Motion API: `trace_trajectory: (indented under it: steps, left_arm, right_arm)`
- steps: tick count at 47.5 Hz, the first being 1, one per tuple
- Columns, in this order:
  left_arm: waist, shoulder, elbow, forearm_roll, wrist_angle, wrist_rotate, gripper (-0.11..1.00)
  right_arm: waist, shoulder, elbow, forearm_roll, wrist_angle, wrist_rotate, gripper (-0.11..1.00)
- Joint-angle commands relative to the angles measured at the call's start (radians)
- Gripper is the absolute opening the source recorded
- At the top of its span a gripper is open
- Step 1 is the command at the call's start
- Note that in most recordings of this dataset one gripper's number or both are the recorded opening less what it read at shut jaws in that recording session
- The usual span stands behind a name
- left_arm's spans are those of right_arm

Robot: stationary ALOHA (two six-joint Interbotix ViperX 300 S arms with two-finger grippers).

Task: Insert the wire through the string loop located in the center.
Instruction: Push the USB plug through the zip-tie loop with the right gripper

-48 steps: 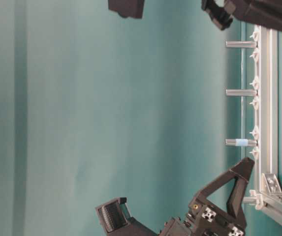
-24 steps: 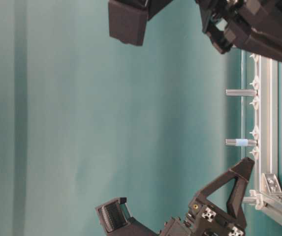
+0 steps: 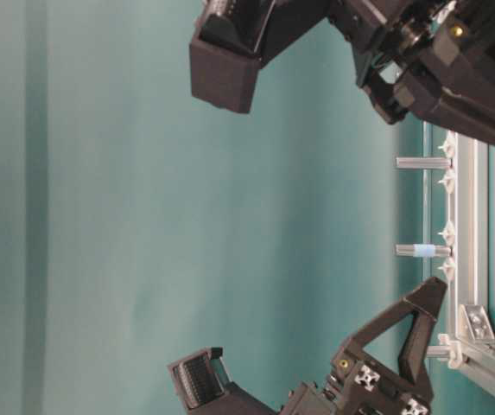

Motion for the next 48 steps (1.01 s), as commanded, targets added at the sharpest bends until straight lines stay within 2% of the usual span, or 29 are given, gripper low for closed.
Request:
trace_trajectory:
  steps: [1,34,48]
  left_arm:
    - [-0.002,-0.025,-0.009,0.003,-0.005,-0.002,0.00]
    - [-0.002,-0.025,-0.014,0.003,-0.005,-0.003,0.00]
    - [-0.061,-0.025,-0.025,0.005,-0.003,0.002,0.00]
  right_arm:
    - [-0.005,-0.012,-0.020,-0.002,-0.009,0.000,0.07]
    - [-0.005,-0.012,-0.018,-0.002,-0.009,0.000,0.07]
    - [-0.005,-0.011,-0.018,-0.002,-0.009,0.000,0.07]
